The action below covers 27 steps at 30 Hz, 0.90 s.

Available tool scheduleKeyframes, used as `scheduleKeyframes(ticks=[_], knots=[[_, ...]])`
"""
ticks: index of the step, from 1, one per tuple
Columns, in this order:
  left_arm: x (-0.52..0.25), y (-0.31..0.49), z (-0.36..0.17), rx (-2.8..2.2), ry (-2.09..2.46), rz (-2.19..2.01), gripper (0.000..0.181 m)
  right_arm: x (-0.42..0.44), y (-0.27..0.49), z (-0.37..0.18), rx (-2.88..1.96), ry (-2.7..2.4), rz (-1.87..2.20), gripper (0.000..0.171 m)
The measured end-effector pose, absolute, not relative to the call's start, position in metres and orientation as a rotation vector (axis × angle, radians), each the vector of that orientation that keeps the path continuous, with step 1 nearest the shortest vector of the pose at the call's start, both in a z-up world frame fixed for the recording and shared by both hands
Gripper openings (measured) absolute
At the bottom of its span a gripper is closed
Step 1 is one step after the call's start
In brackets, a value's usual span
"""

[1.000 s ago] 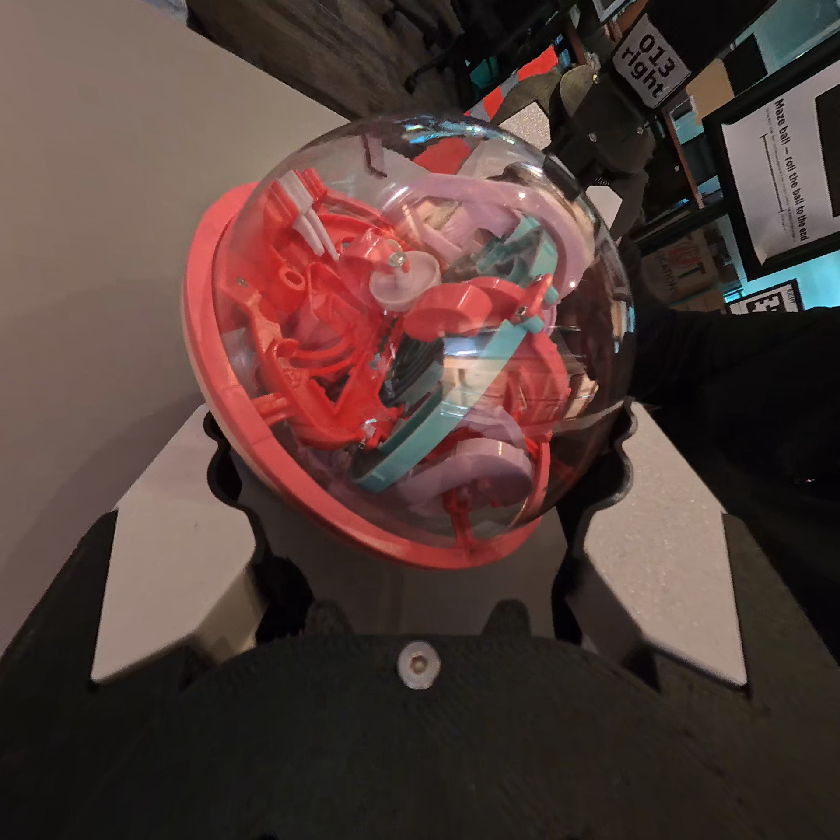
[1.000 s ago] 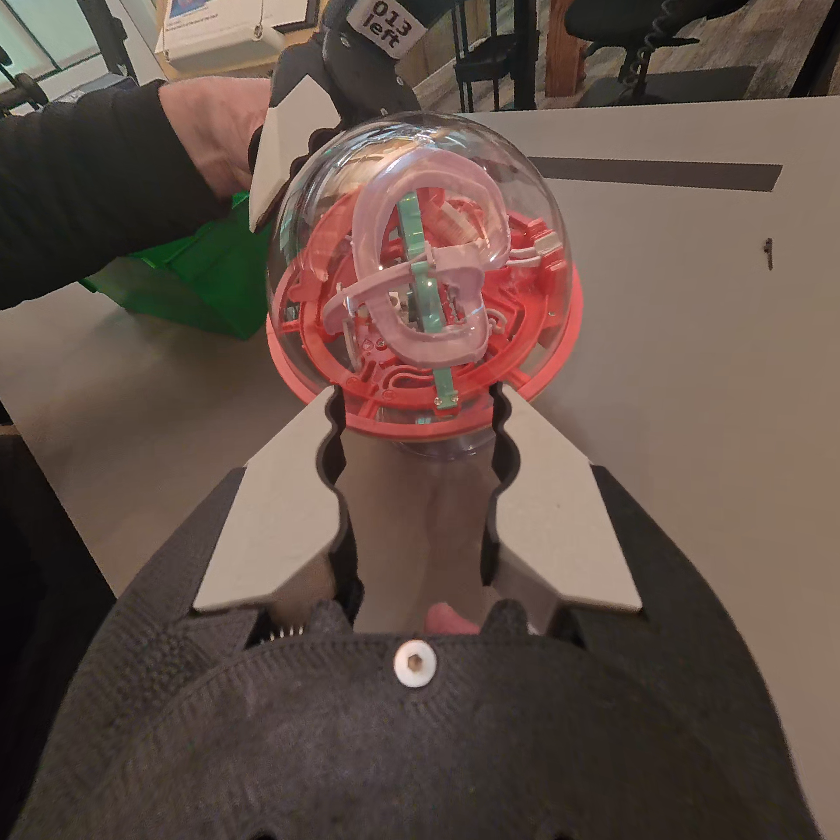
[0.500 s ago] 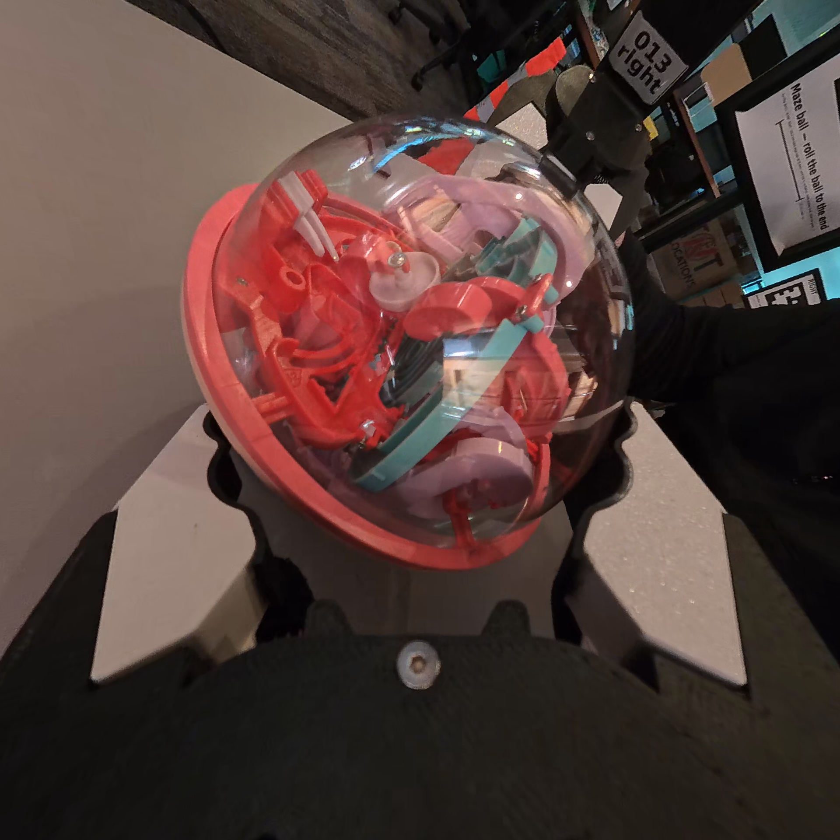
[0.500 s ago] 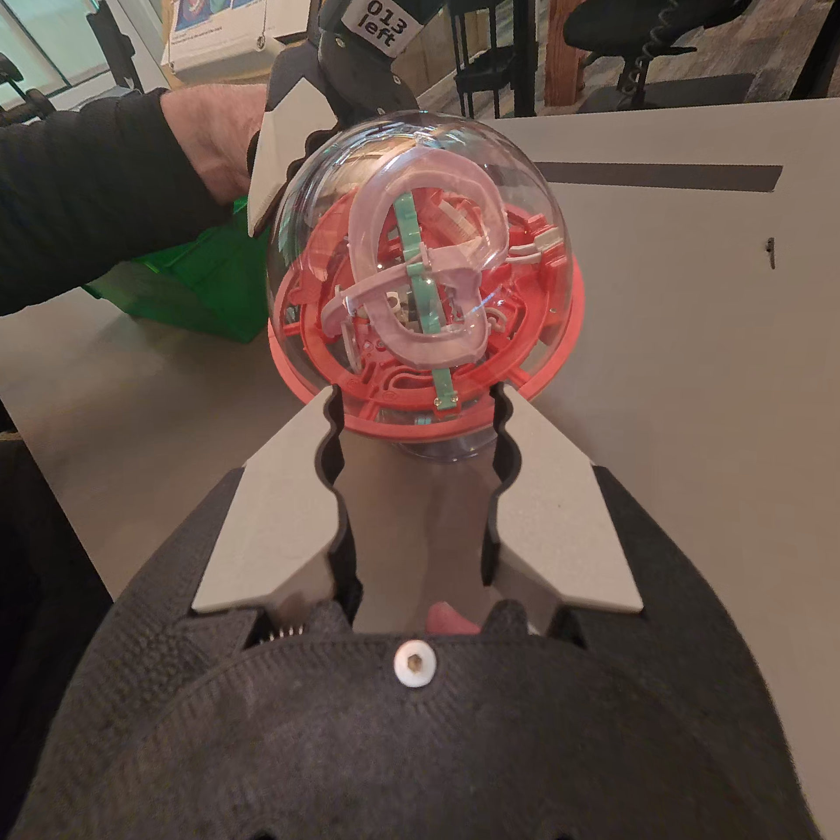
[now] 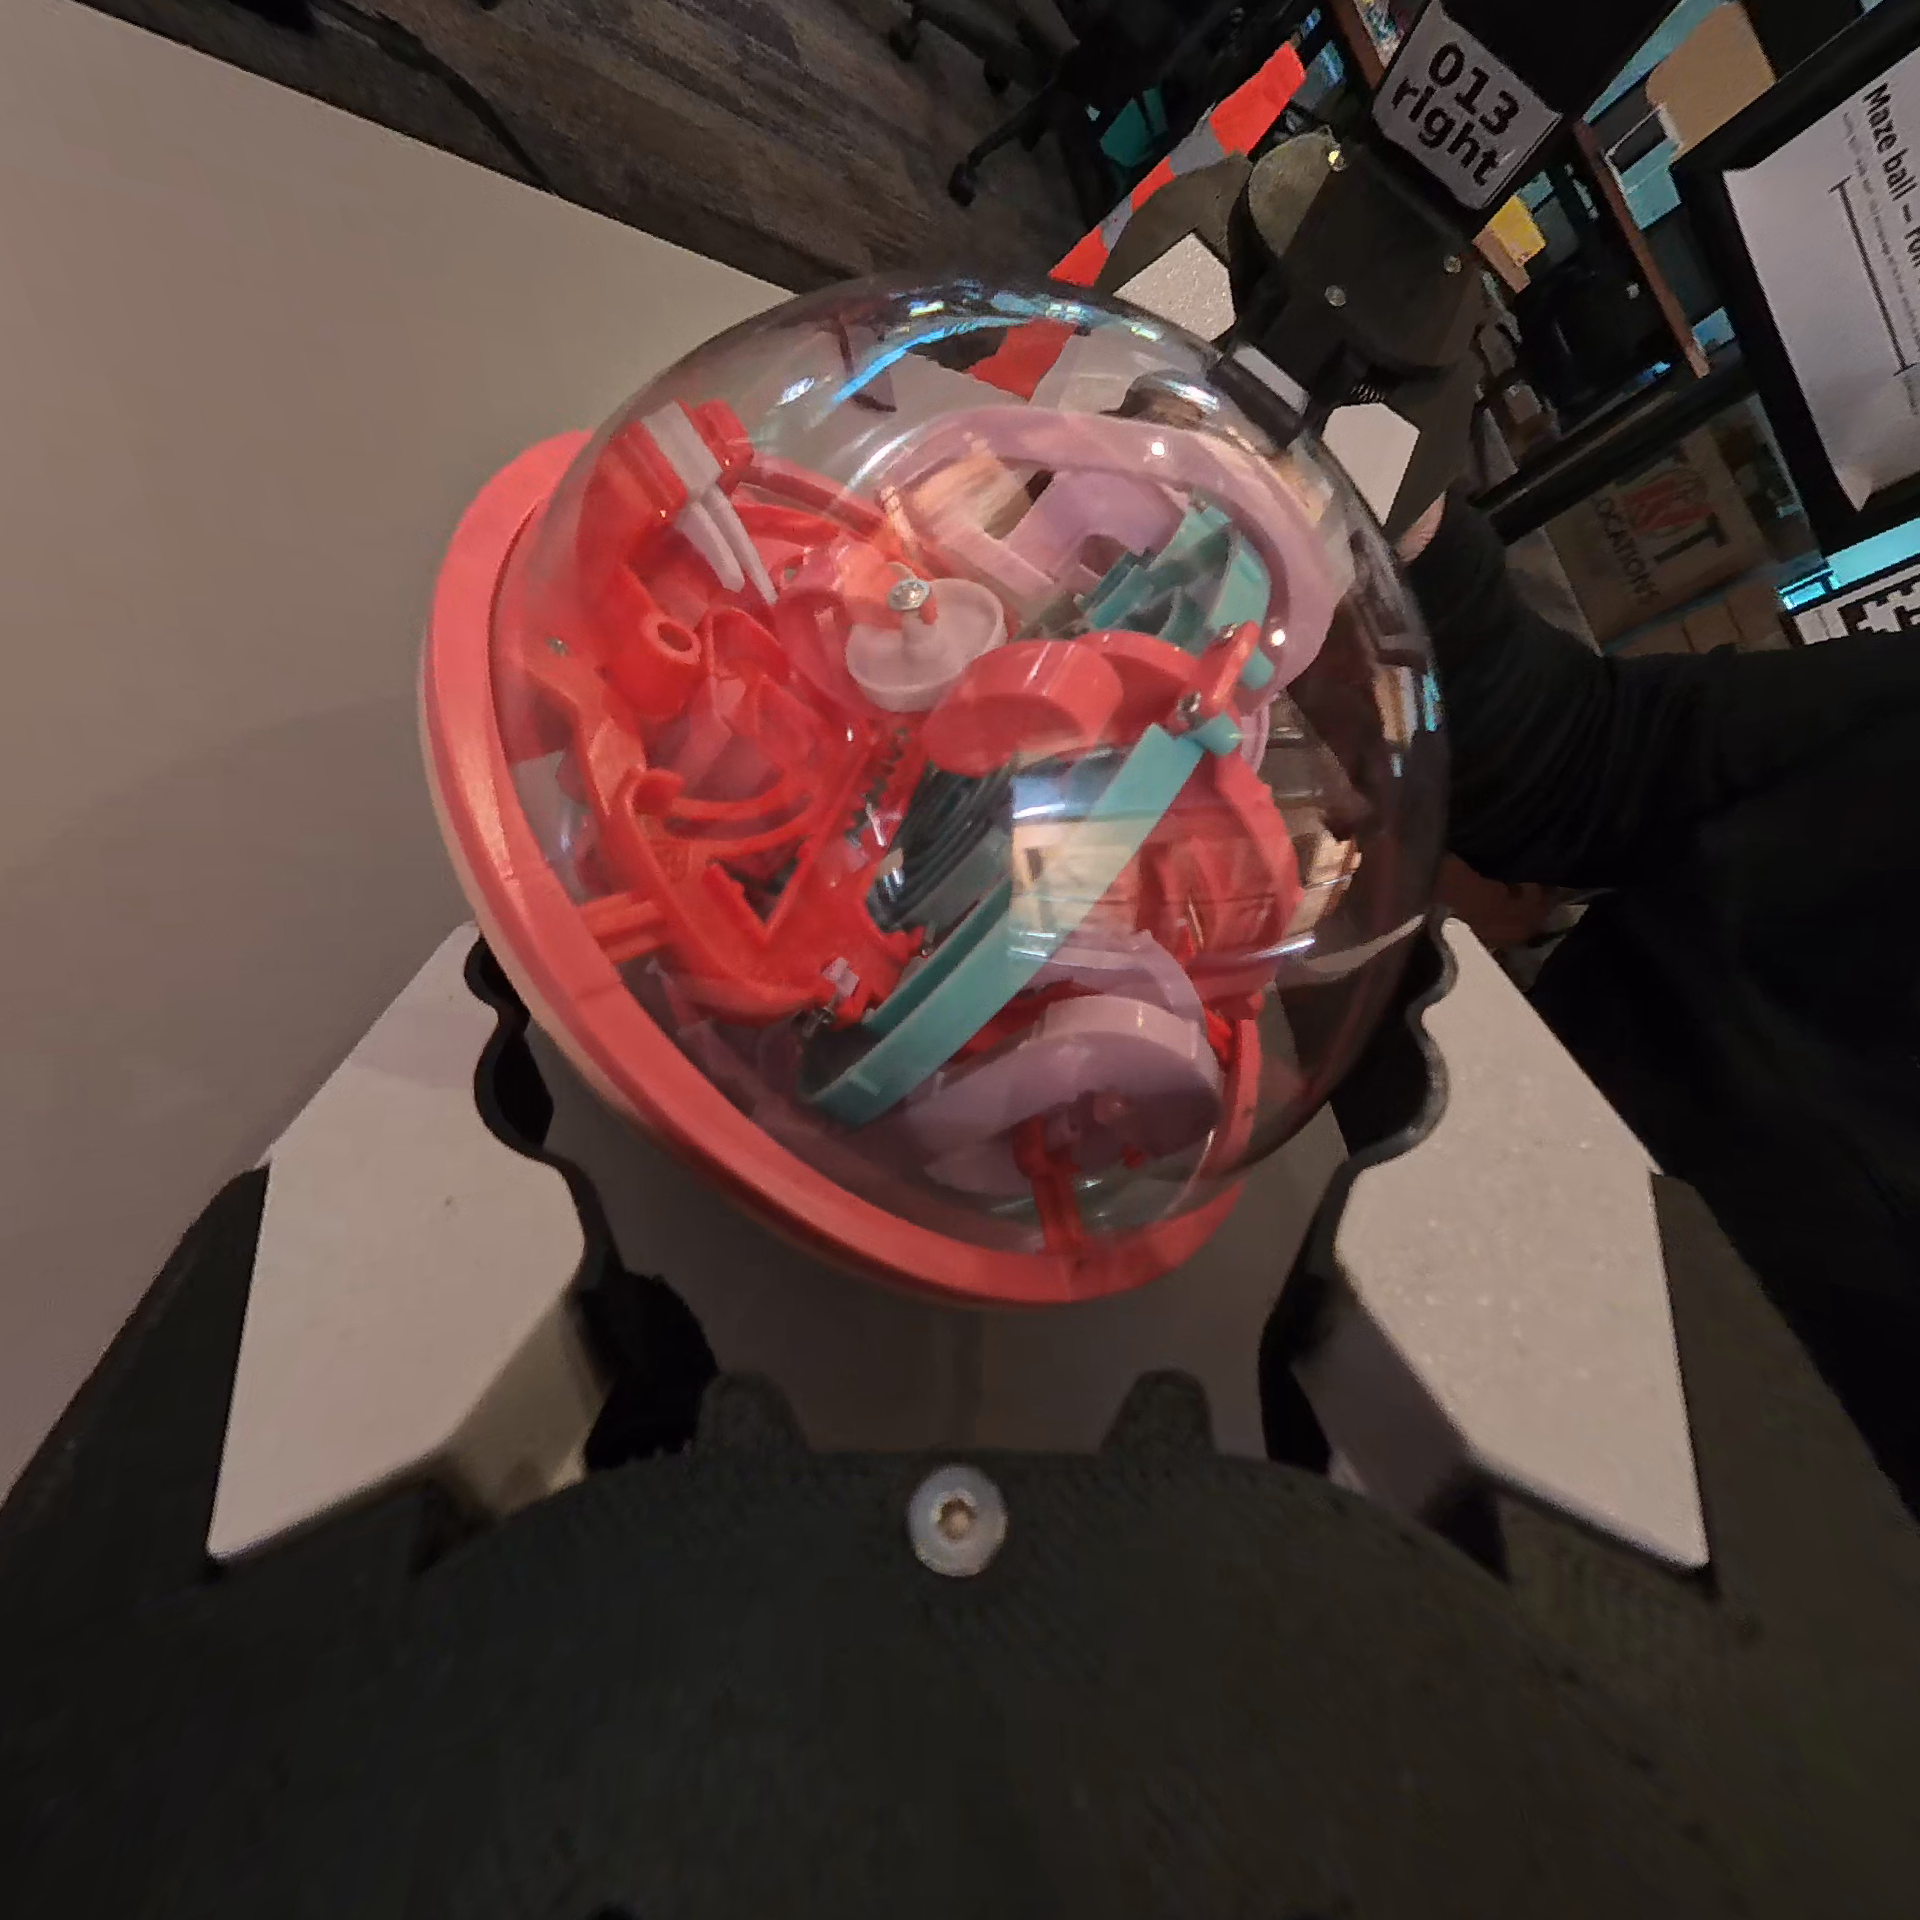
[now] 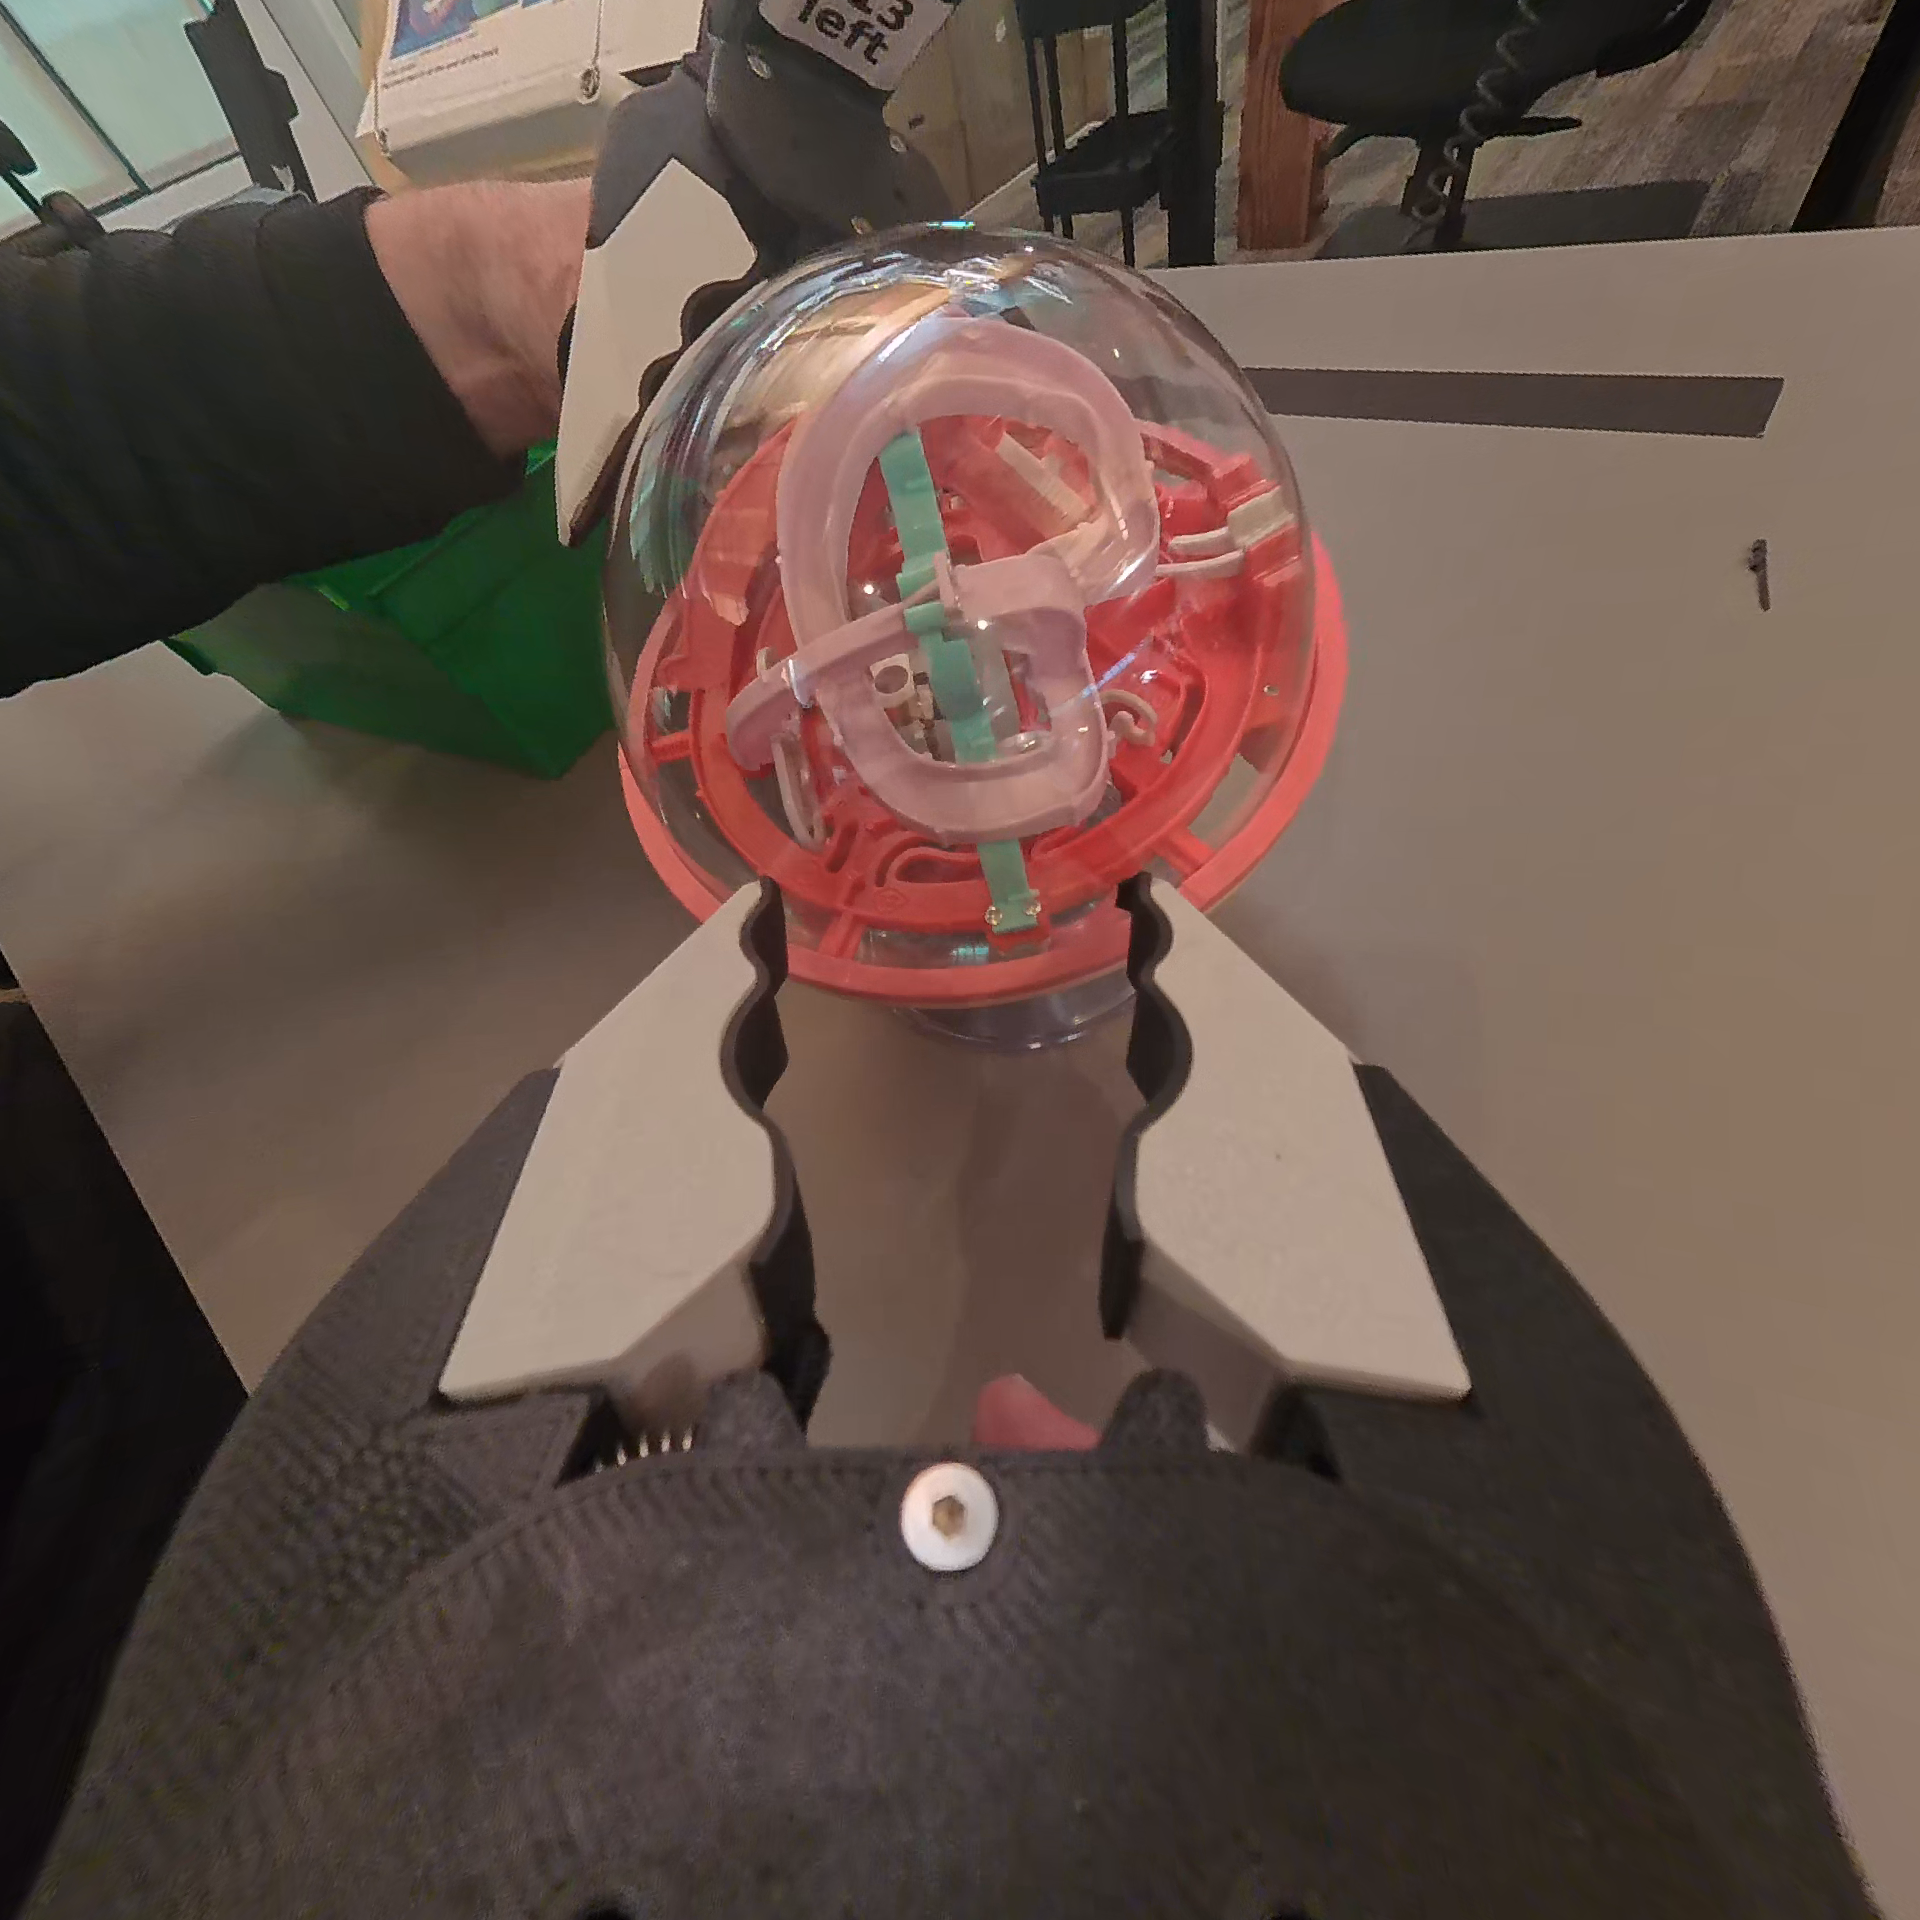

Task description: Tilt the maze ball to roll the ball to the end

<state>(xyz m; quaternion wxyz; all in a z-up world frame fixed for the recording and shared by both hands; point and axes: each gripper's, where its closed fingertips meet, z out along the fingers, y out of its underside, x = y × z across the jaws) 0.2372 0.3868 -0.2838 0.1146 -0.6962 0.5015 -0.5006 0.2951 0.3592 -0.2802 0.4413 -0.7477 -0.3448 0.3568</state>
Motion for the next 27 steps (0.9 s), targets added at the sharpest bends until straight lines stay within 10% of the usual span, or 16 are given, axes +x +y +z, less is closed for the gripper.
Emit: scheduleKeyframes(ticks=[27], knots=[[0.2383,0.3886,-0.2832,-1.899,1.539,-1.385,0.157,0.2945,0.3580,-0.2858,-1.860,-0.866,0.851,0.064]])
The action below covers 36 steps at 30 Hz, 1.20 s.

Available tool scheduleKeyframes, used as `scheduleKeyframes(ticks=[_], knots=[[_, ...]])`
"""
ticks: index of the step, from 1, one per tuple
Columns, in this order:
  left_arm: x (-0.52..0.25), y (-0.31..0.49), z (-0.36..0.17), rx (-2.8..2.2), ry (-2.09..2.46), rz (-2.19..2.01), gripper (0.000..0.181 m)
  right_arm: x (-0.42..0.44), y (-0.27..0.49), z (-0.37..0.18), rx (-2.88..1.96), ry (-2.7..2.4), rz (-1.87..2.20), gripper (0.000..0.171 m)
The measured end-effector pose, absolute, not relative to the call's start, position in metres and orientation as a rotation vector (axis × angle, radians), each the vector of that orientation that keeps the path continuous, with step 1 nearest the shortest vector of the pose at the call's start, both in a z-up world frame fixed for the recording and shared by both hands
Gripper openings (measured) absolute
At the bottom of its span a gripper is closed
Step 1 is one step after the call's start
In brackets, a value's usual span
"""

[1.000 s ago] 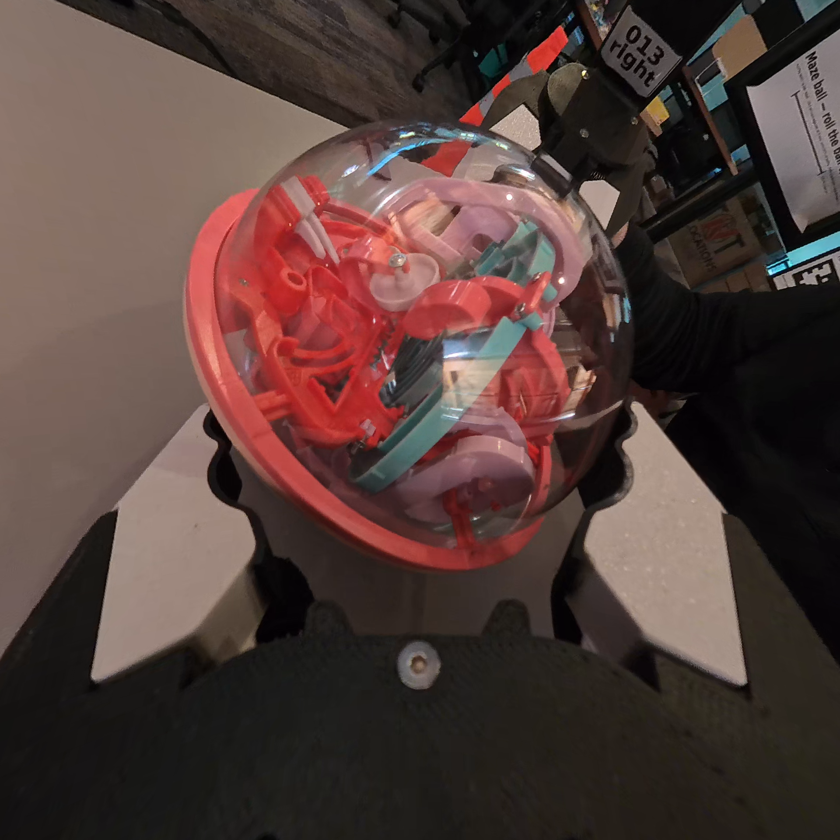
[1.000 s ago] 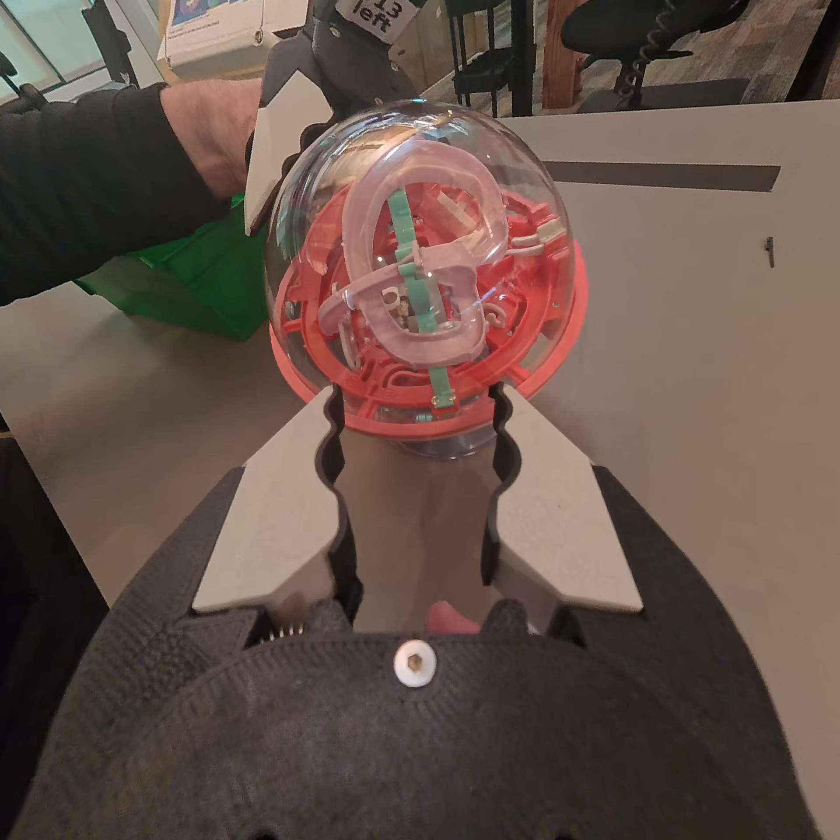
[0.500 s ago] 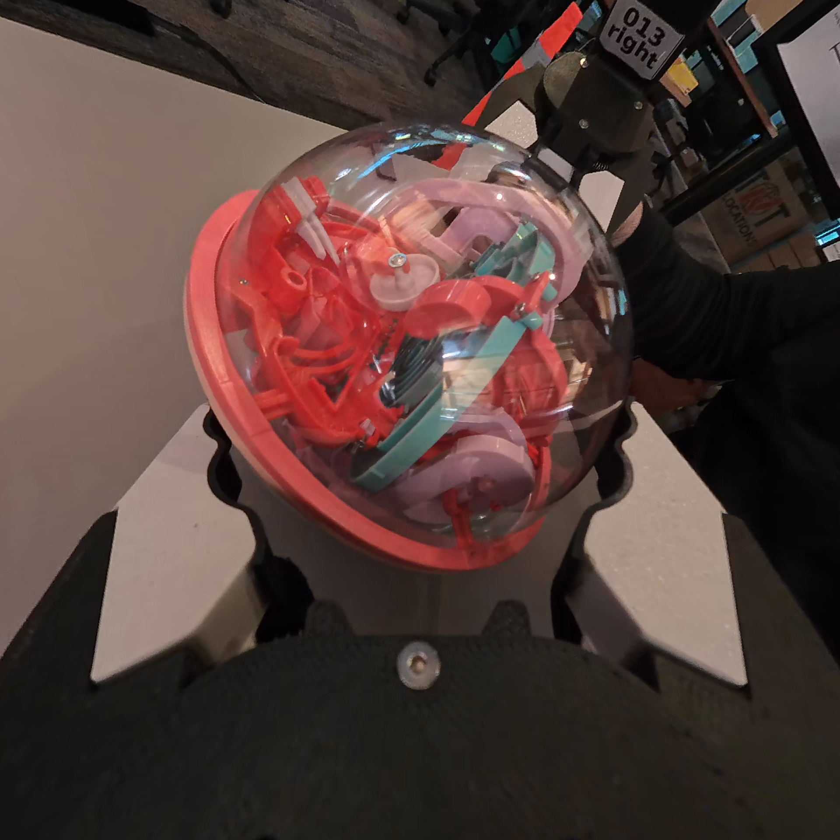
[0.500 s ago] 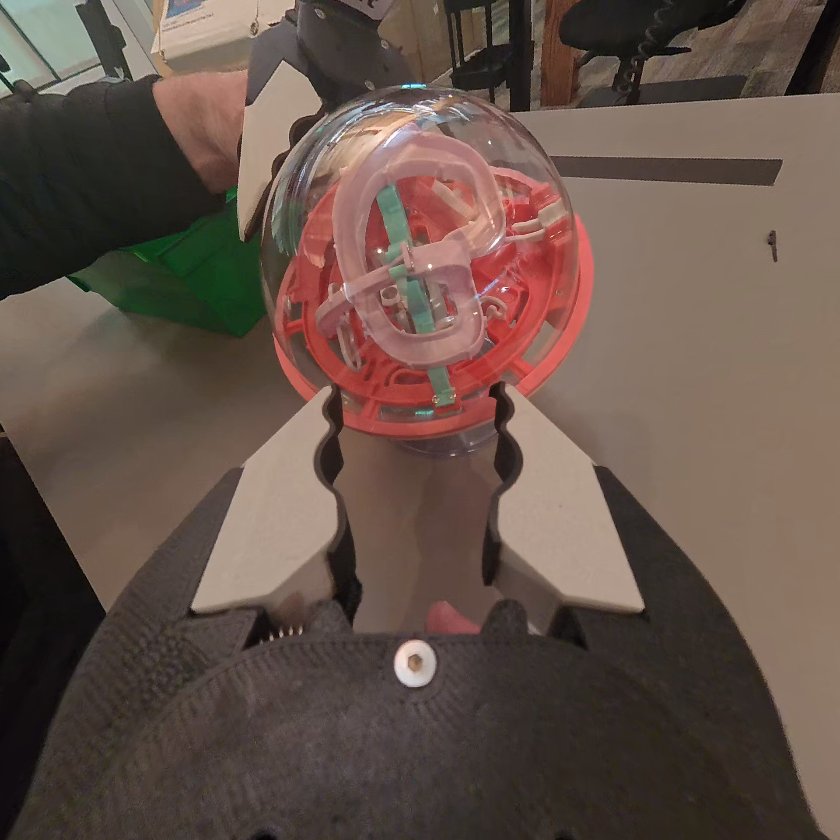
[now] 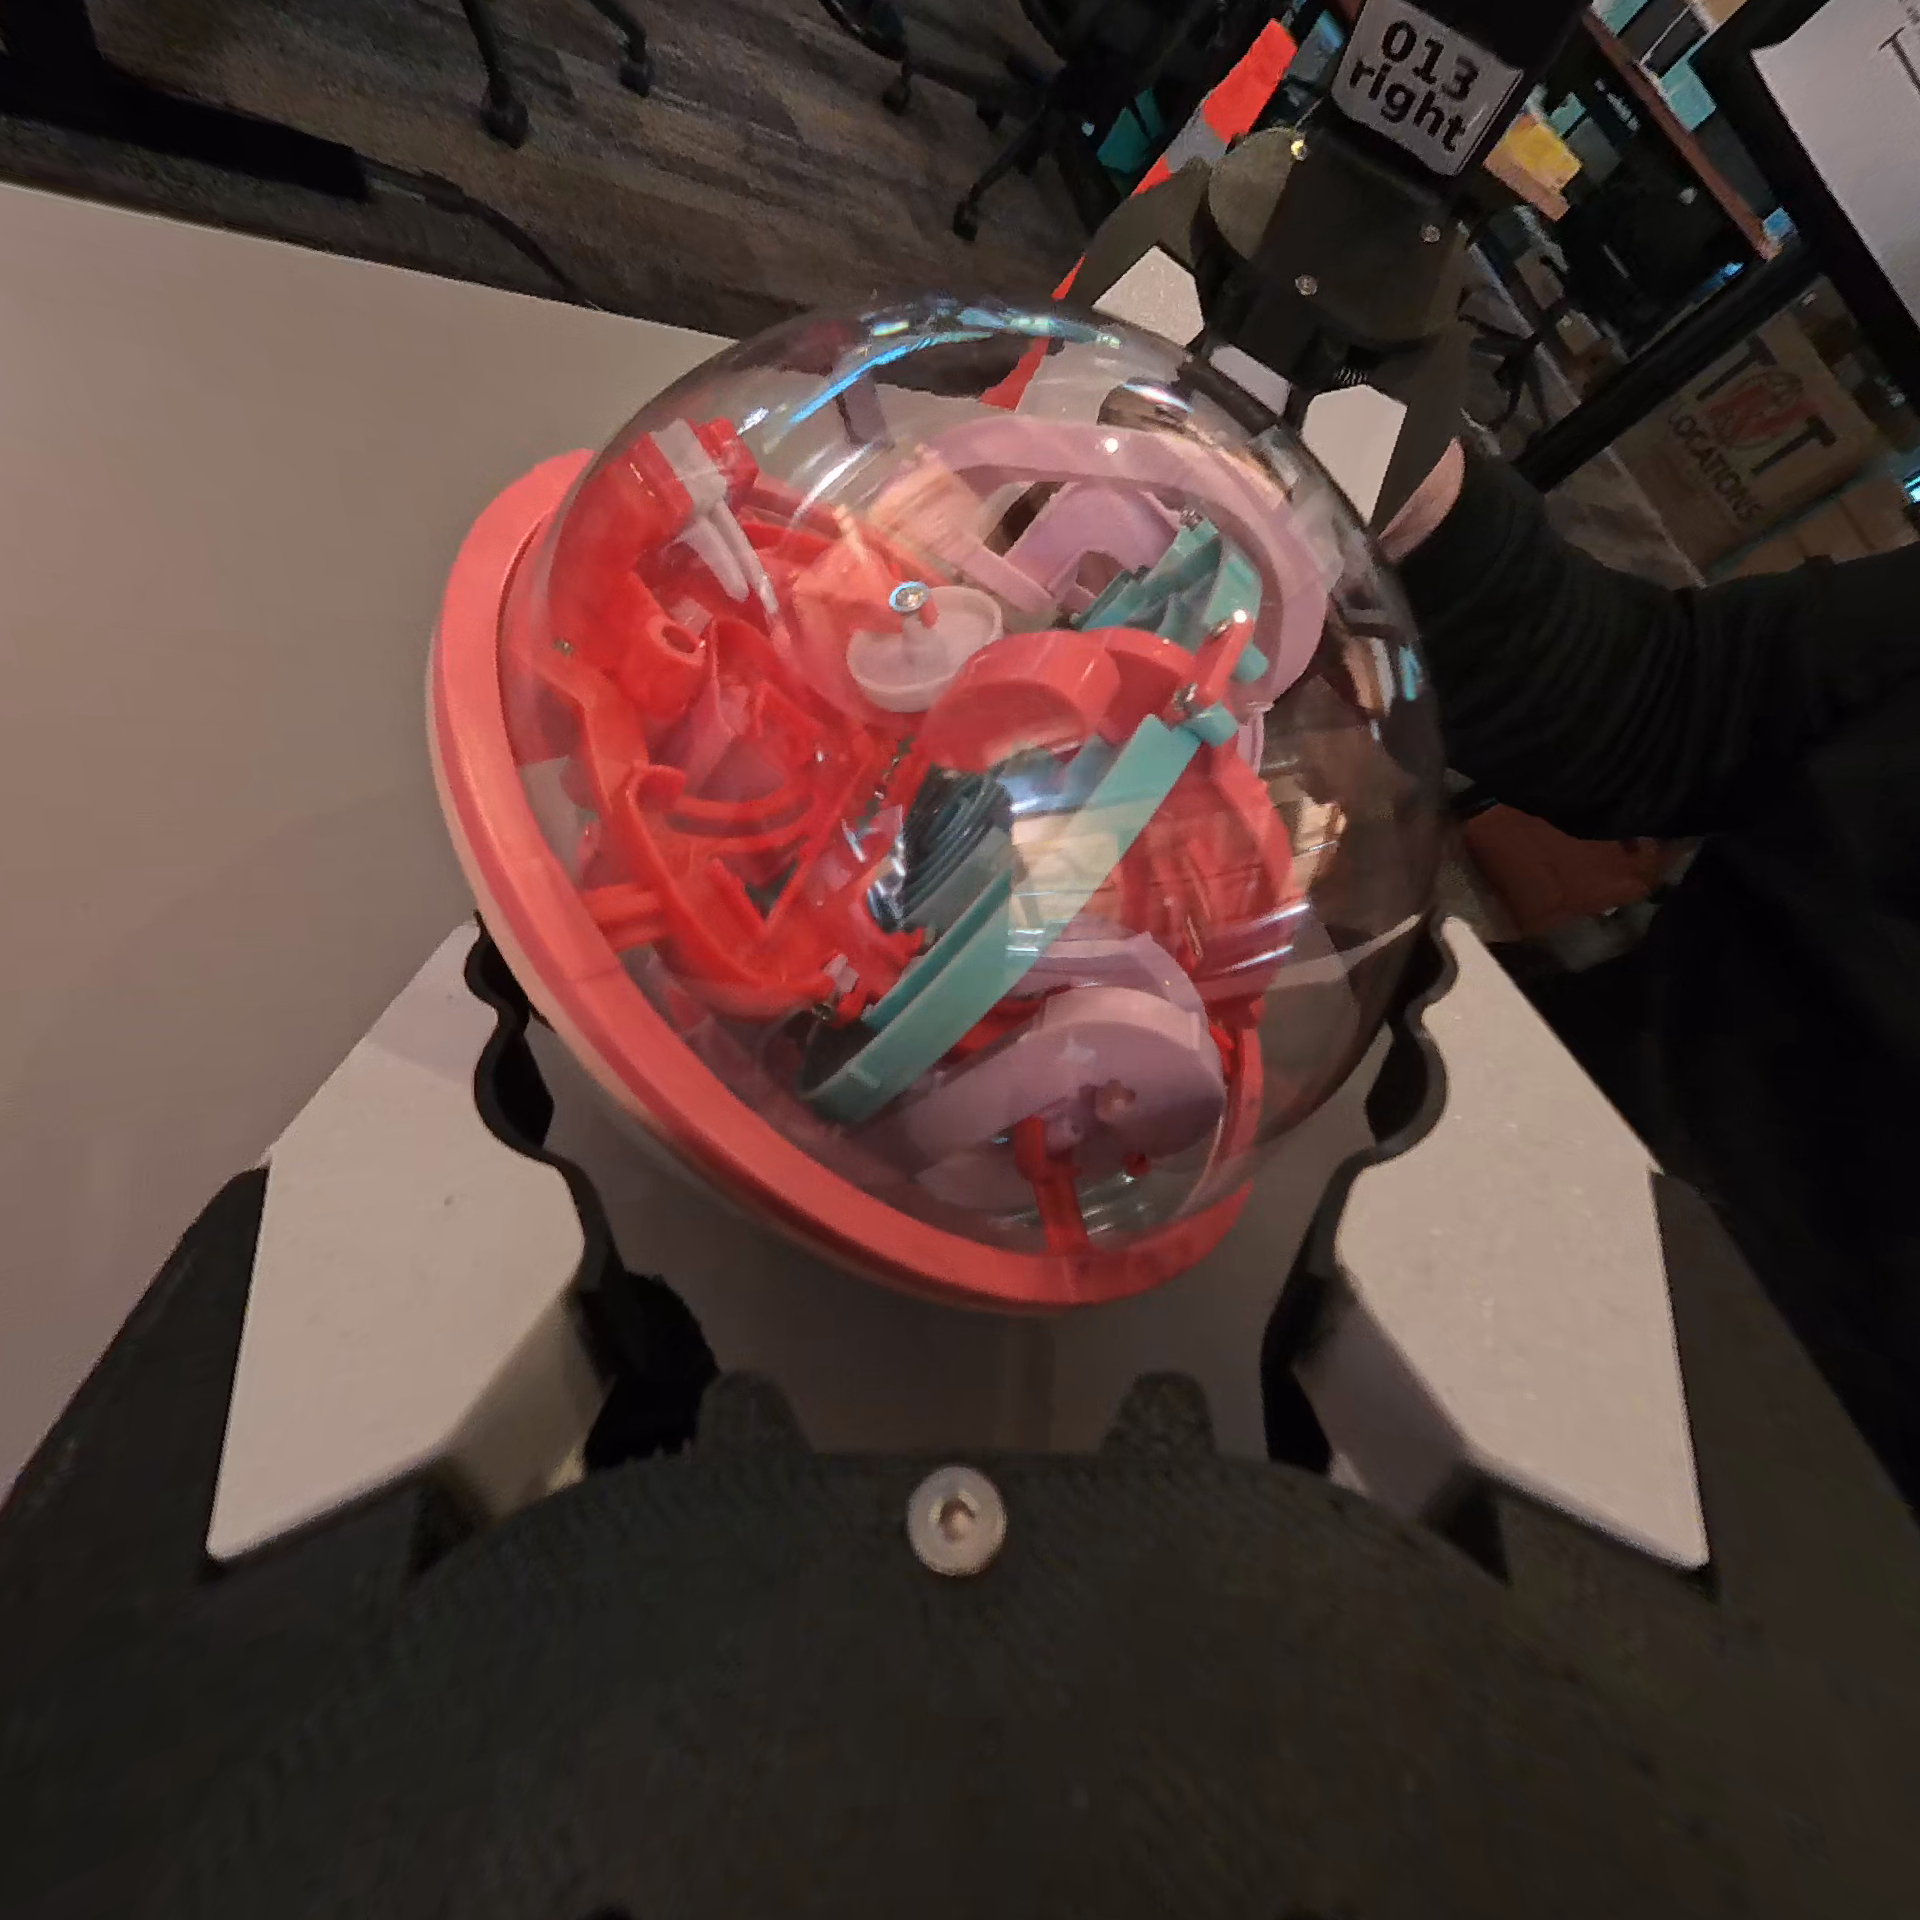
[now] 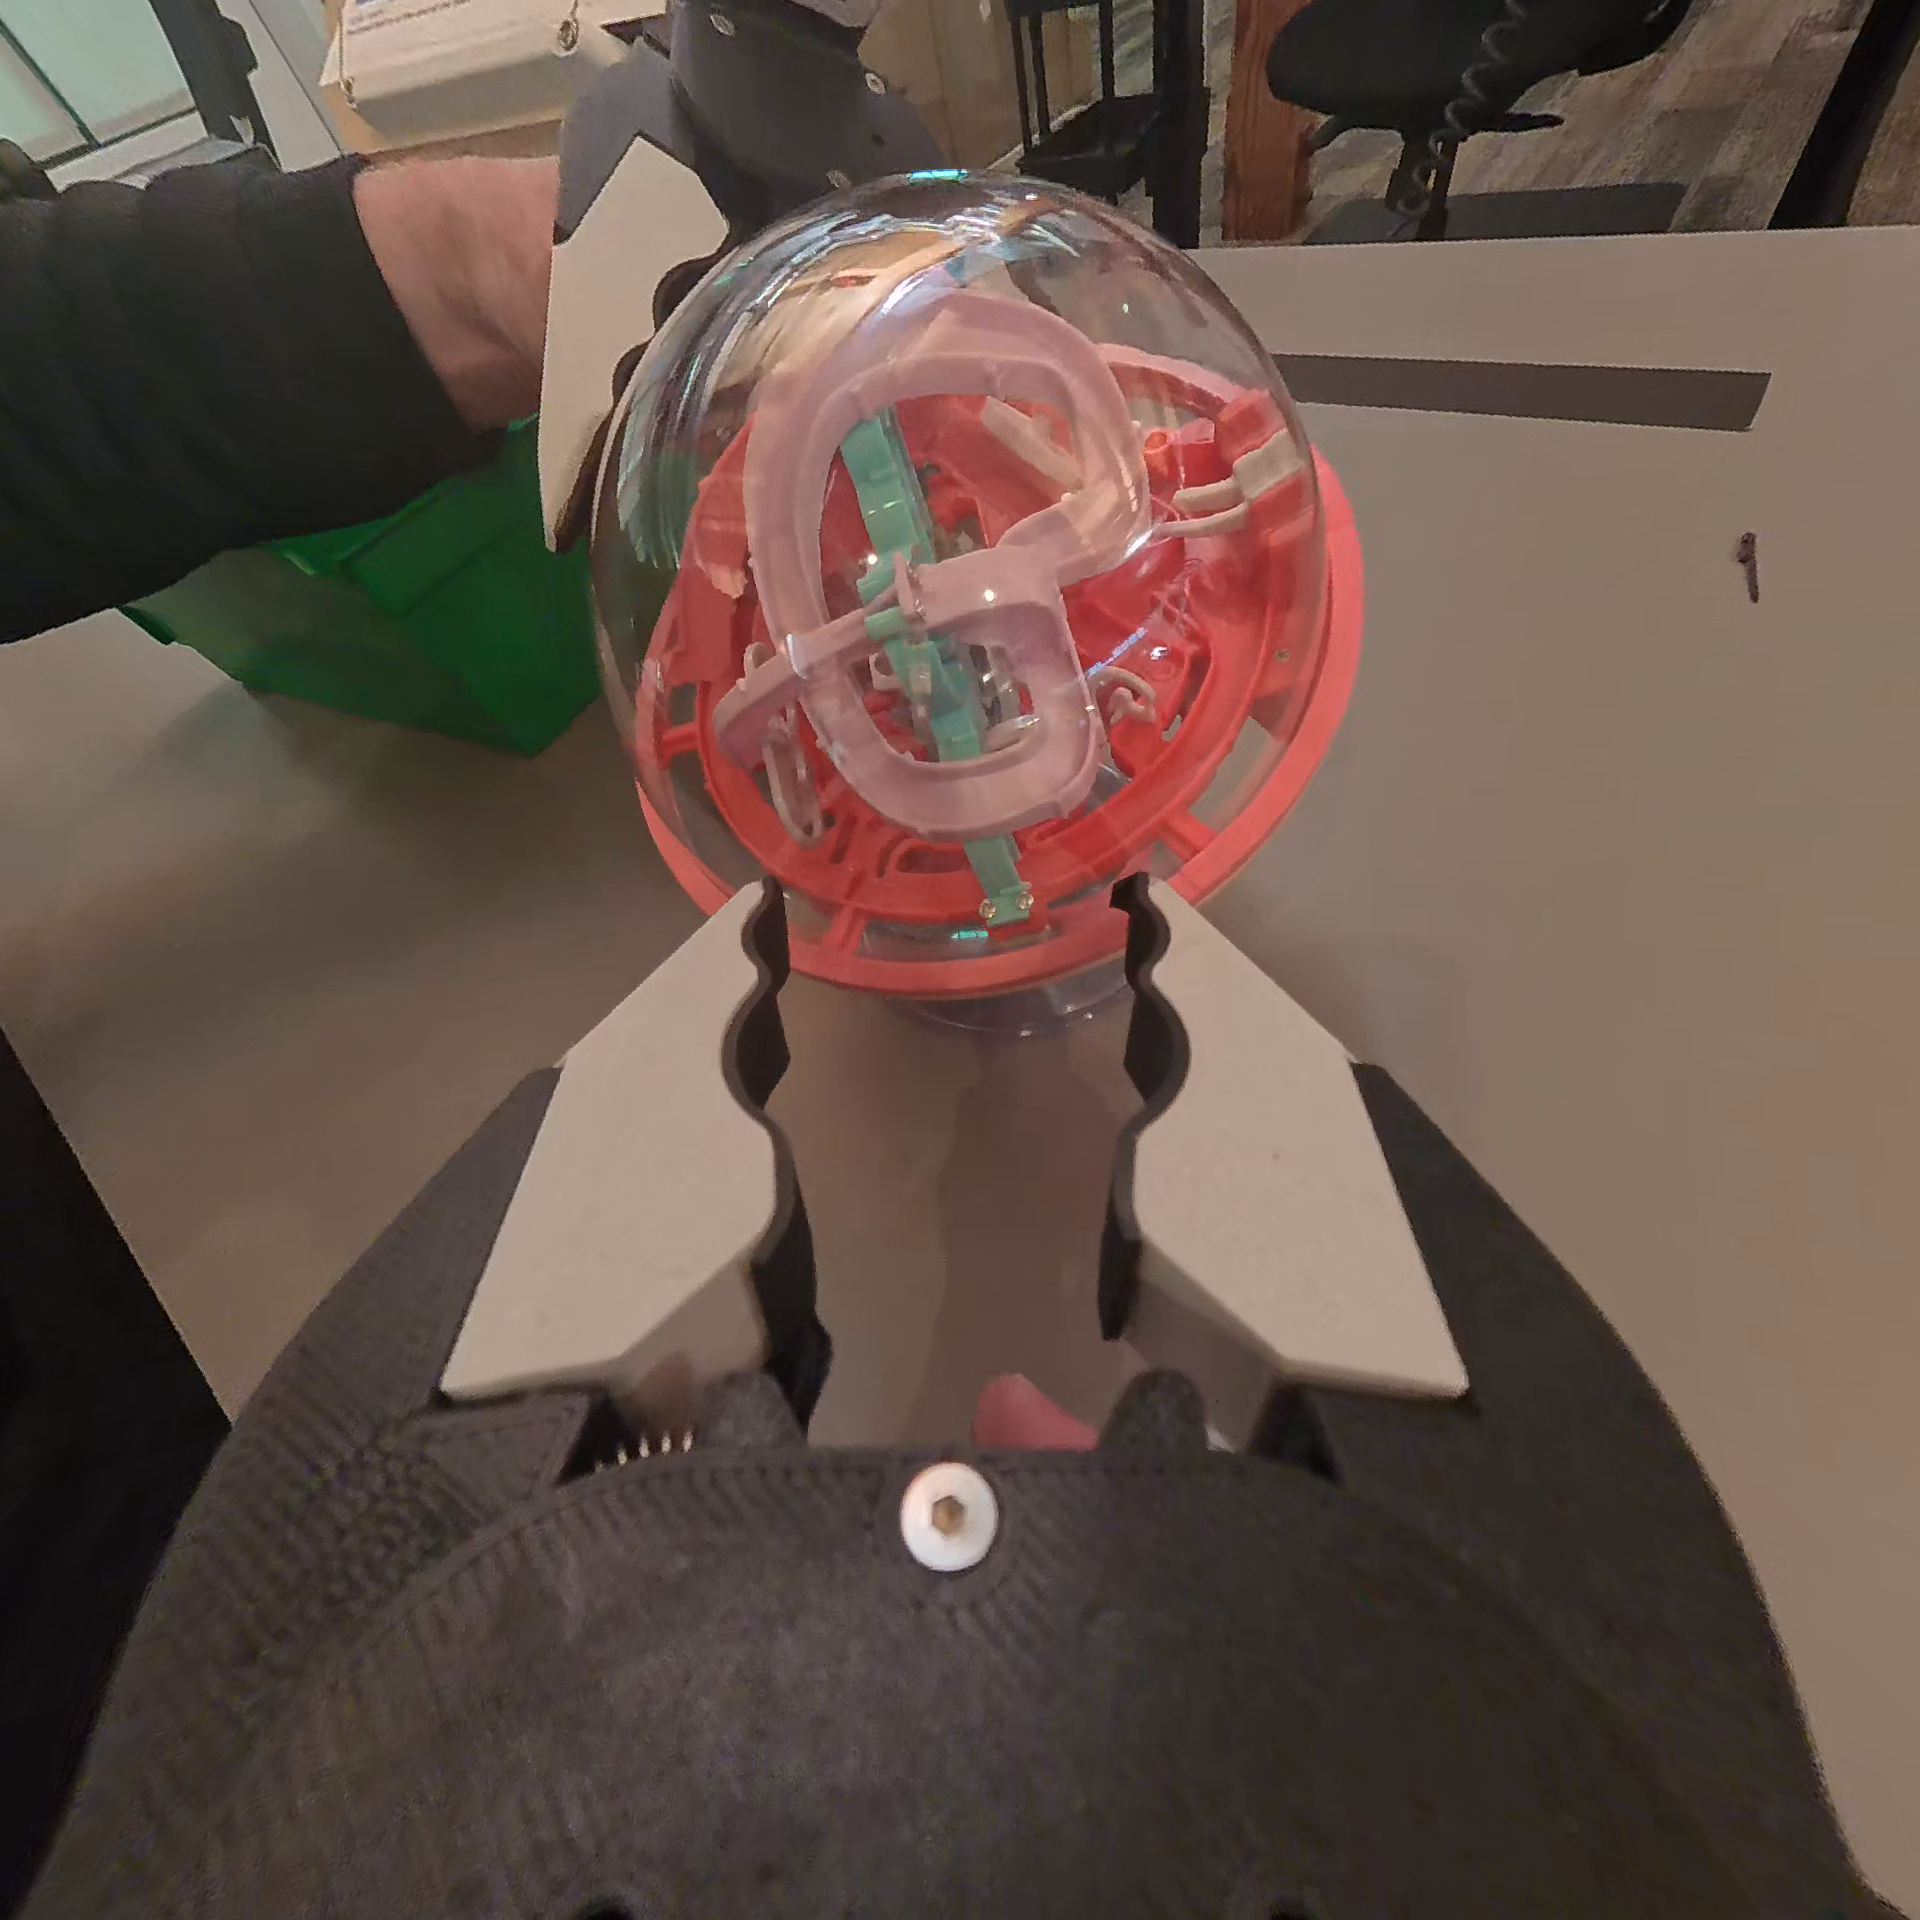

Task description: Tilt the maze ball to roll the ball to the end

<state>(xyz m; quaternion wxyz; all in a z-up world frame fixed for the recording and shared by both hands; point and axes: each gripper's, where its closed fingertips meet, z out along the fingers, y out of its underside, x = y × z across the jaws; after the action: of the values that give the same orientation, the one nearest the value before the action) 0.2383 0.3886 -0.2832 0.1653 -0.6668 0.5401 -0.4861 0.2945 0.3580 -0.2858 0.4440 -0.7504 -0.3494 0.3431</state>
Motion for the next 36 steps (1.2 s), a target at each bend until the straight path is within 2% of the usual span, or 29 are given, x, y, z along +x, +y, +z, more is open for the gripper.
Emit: scheduleKeyframes(ticks=[36], knots=[[0.238,0.390,-0.283,-1.912,1.636,-1.138,0.157,0.292,0.358,-0.297,-1.889,-0.876,0.855,0.069]])
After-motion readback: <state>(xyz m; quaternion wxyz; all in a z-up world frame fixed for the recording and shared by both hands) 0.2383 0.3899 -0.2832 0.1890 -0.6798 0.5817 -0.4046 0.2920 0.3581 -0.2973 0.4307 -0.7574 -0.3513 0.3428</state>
